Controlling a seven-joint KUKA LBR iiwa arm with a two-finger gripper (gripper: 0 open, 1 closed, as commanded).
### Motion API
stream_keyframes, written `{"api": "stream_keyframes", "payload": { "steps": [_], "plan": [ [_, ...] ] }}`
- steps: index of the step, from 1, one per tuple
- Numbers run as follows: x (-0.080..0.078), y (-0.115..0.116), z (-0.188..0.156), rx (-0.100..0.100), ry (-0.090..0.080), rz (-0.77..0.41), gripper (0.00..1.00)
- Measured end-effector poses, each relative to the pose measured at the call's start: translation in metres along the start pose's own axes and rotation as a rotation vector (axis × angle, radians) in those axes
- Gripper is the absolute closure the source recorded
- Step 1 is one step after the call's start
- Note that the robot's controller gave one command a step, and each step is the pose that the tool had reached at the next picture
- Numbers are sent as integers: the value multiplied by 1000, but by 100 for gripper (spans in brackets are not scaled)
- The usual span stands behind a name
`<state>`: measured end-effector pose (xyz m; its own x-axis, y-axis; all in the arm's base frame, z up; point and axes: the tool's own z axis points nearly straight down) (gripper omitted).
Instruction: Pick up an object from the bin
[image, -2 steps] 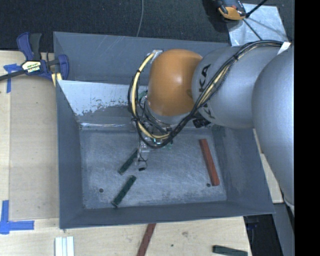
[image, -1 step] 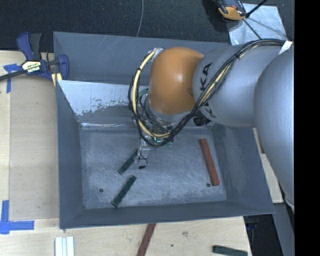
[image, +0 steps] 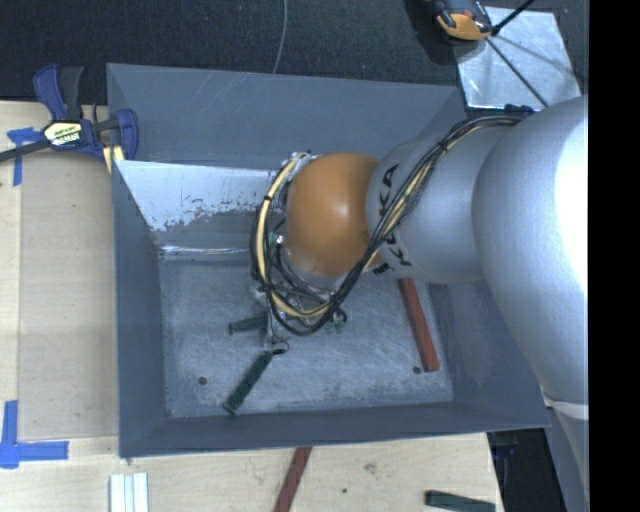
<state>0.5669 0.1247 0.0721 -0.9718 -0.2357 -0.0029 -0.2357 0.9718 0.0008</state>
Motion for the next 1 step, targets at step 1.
{"api": "stream_keyframes", "payload": {
  "steps": [1],
  "plan": [
    [0, -1, 0, 1, 0, 1, 0]
  ]
}}
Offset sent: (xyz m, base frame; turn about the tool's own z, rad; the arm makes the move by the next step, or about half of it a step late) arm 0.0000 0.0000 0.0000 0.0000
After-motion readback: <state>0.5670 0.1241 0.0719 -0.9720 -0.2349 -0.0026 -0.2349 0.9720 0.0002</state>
